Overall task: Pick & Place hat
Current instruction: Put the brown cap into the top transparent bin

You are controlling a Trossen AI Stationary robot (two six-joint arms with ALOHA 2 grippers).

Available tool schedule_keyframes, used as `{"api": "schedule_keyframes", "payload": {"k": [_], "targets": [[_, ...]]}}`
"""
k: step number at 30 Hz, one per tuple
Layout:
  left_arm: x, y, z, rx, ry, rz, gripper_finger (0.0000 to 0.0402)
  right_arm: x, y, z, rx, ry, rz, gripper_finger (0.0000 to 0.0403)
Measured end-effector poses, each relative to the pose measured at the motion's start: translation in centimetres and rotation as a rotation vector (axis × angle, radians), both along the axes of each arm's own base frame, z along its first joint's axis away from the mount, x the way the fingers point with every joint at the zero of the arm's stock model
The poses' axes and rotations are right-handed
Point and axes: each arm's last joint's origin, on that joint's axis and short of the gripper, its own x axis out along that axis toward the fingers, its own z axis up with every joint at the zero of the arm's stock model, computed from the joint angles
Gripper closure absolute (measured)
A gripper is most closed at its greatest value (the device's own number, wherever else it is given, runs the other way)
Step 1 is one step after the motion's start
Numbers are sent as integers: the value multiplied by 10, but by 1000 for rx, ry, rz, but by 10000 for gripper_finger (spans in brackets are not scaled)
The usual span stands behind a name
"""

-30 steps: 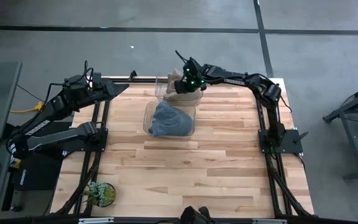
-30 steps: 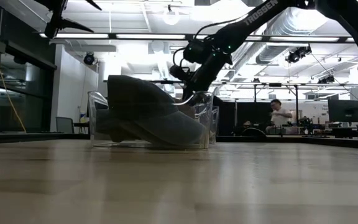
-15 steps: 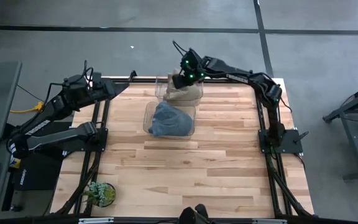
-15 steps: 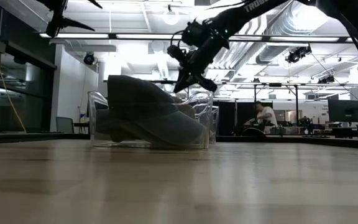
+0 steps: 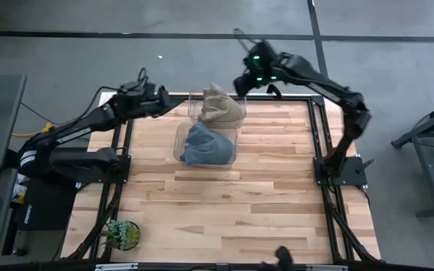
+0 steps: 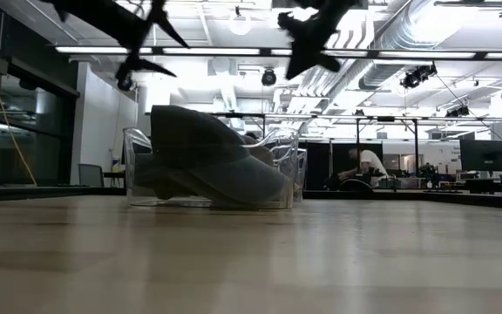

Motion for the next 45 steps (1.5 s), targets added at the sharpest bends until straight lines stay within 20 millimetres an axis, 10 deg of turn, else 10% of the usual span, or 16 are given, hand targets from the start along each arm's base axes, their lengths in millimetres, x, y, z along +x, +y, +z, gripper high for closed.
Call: {"api": "schedule_keyframes", "payload": {"k": [19, 31, 45], "targets": [[132, 73, -19, -177, 34, -270, 141, -125, 82, -53, 52, -143, -90, 403], [182, 101, -43, -408, 230, -303, 141, -140, 93, -63, 39, -144, -65, 403], [179, 103, -78, -522, 536, 60, 141, -140, 94, -63, 17, -133, 13, 403]]}}
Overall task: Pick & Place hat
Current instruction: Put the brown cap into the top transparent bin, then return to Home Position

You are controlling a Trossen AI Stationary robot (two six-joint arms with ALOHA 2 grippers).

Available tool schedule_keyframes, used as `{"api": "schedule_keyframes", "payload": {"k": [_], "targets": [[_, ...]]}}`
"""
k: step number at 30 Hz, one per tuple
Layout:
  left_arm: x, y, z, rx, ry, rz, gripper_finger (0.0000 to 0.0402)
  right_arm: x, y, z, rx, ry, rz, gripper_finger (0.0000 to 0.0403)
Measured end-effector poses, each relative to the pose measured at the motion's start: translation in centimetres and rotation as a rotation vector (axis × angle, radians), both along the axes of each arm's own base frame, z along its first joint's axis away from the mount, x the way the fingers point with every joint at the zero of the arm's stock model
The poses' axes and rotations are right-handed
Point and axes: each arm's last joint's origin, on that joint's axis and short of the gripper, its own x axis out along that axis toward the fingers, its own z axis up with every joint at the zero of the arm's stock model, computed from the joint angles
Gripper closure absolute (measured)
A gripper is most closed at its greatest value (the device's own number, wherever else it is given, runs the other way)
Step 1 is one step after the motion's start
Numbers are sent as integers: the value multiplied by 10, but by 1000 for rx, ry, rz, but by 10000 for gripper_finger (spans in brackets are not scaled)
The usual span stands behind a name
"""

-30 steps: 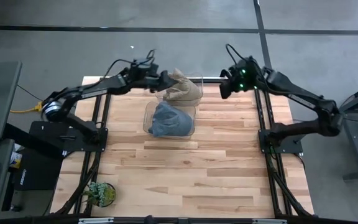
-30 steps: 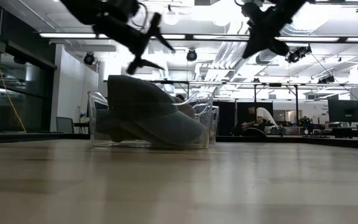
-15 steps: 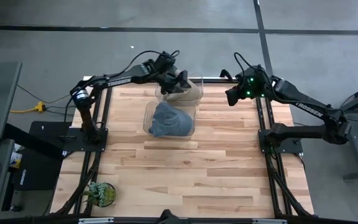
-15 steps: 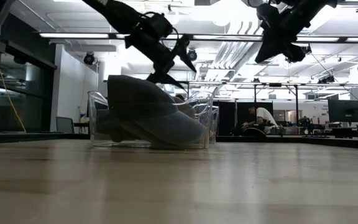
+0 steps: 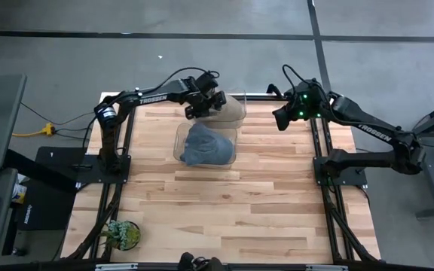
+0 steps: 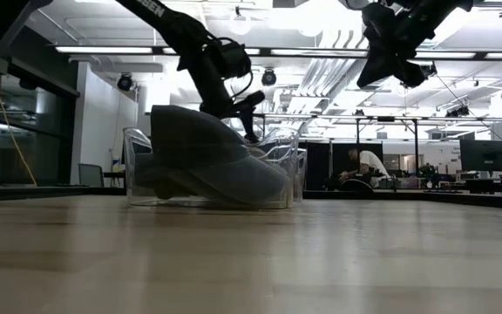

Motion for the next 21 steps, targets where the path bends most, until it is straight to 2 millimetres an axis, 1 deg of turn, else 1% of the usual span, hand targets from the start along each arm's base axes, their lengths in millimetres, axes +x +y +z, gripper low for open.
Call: {"api": "schedule_keyframes", "payload": {"k": [6, 9, 12, 16, 21], "targets": [[3, 0, 2, -37, -58, -42, 141, 0, 0, 0, -9, 5, 29, 403], [5, 0, 9, -45, -83, -66, 141, 0, 1, 0, -5, 2, 41, 403], [9, 1, 25, -18, -117, -101, 141, 1, 1, 0, 0, -4, 58, 403], [14, -2, 52, 74, -132, -176, 141, -1, 2, 3, -17, -20, 63, 403], [20, -19, 83, 200, -98, -268, 141, -12, 9, 19, -76, -126, 115, 403]]}}
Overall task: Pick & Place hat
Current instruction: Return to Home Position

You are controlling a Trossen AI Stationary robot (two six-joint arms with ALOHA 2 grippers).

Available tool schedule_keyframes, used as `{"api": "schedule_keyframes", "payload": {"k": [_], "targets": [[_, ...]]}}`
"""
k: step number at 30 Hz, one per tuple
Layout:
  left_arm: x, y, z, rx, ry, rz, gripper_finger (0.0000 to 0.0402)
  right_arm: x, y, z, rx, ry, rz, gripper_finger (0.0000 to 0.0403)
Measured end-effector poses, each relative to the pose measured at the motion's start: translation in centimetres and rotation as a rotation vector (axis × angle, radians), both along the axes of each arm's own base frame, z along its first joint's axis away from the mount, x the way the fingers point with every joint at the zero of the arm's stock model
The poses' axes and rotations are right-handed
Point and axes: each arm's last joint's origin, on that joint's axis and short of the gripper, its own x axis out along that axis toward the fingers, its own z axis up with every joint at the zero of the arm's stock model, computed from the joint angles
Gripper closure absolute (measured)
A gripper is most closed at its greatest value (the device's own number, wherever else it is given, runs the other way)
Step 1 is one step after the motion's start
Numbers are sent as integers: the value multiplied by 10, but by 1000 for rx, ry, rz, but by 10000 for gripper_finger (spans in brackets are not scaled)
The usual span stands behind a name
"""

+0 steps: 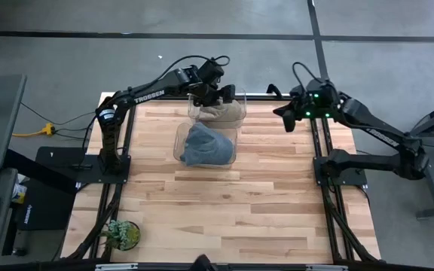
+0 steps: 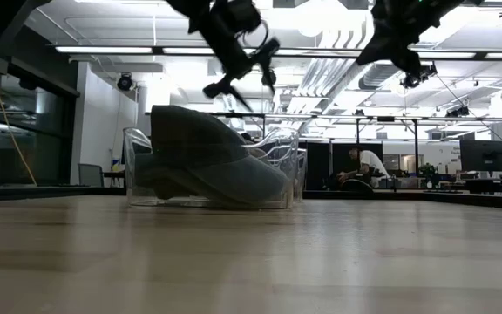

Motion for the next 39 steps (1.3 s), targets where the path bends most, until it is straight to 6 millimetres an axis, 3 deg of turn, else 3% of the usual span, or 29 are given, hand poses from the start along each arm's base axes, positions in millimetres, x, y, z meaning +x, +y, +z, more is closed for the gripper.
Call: {"api": "schedule_keyframes", "payload": {"k": [6, 11, 15, 19, 25, 29, 39], "targets": [[-4, -33, 38, 109, -76, -105, 141, -26, 12, 16, -92, -64, -11, 403], [-10, -64, 58, 188, -87, -136, 141, -43, 23, 22, -154, -102, -6, 403], [-20, -90, 79, 251, -133, -170, 141, -51, 31, 6, -141, -166, 1, 403], [-18, -111, 84, 284, -150, -227, 141, -55, 35, -21, -82, -264, -19, 403], [-19, -134, 63, 271, -268, -268, 141, -61, 40, -43, -88, -341, -18, 403], [-41, -143, 30, 210, -383, -234, 141, -61, 42, -44, -107, -356, 32, 403], [-152, -158, -42, 142, -788, -4, 141, -58, 42, -35, -209, -426, 126, 403]]}}
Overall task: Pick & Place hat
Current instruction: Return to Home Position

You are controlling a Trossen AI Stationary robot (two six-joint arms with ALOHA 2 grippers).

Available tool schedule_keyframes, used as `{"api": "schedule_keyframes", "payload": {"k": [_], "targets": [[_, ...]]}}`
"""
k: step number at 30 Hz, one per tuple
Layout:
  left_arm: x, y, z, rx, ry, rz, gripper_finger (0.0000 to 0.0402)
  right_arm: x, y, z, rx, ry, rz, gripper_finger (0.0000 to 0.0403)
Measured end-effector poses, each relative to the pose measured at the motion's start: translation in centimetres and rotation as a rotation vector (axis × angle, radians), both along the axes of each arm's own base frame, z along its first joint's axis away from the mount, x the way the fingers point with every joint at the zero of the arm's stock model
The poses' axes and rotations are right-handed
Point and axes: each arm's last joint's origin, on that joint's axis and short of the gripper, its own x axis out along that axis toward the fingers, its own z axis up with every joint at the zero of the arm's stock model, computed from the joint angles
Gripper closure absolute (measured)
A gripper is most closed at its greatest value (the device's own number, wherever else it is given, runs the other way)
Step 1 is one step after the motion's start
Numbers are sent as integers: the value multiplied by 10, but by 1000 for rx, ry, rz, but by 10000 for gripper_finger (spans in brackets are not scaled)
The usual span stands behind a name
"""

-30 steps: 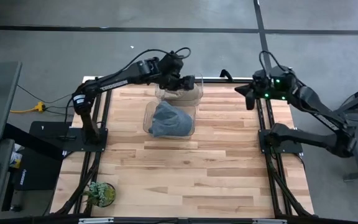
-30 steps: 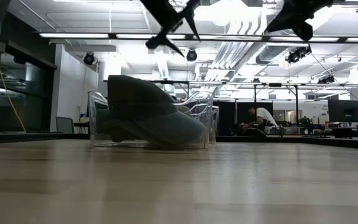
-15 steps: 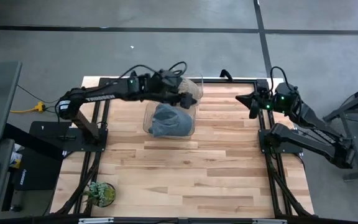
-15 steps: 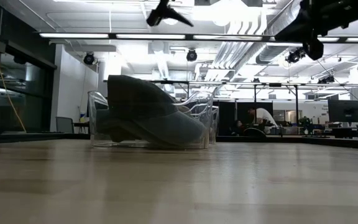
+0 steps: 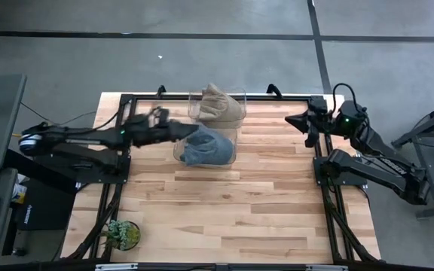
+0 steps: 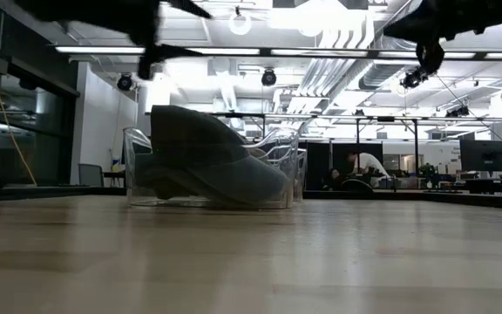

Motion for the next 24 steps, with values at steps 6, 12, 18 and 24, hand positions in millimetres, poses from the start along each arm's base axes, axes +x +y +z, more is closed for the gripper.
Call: {"api": "schedule_keyframes", "payload": {"k": [6, 12, 18, 24], "targets": [[-56, -15, -29, -13, -122, 109, 141, 1, -2, 2, -38, -59, -21, 403], [-88, -26, -46, -13, -198, 126, 141, 6, -6, -29, 29, -169, -29, 403], [-102, -28, -66, -31, -109, 125, 141, 6, -8, -50, 67, -190, -81, 403], [-115, -27, -80, -50, -192, 125, 141, 4, -7, -70, 108, -286, -103, 403]]}}
